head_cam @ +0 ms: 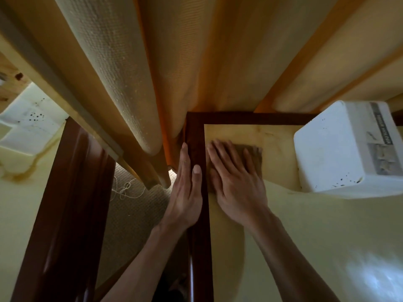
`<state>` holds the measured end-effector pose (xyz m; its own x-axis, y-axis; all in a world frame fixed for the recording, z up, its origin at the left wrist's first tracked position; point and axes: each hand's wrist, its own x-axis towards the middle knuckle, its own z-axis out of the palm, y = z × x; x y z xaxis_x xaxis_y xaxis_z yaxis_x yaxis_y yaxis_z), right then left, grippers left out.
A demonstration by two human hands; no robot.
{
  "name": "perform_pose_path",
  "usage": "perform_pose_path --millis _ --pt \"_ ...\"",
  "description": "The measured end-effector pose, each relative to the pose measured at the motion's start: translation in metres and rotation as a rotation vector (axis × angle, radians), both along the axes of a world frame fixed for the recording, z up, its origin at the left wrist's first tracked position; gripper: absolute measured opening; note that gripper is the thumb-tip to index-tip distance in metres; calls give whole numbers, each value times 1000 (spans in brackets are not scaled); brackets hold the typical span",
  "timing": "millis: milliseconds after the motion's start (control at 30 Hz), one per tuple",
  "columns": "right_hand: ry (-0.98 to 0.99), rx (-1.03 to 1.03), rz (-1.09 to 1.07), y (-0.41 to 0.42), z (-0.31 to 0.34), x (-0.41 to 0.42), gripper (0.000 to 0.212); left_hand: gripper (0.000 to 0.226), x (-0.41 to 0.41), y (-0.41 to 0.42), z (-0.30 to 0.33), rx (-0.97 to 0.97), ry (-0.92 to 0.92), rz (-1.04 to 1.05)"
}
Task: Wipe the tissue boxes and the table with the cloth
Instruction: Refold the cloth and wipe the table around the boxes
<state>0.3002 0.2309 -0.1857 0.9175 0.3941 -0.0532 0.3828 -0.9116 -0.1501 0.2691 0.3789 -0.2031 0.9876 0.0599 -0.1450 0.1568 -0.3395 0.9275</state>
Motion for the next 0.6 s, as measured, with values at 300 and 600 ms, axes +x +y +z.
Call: perform_pose_path --millis 300,600 --pt "18 33 -284 -56 -5 -4 61 60 -1 -1 2 12 10 23" --pt "18 58 -238 6 5 85 62 66 -1 2 -4 -25 -7 23"
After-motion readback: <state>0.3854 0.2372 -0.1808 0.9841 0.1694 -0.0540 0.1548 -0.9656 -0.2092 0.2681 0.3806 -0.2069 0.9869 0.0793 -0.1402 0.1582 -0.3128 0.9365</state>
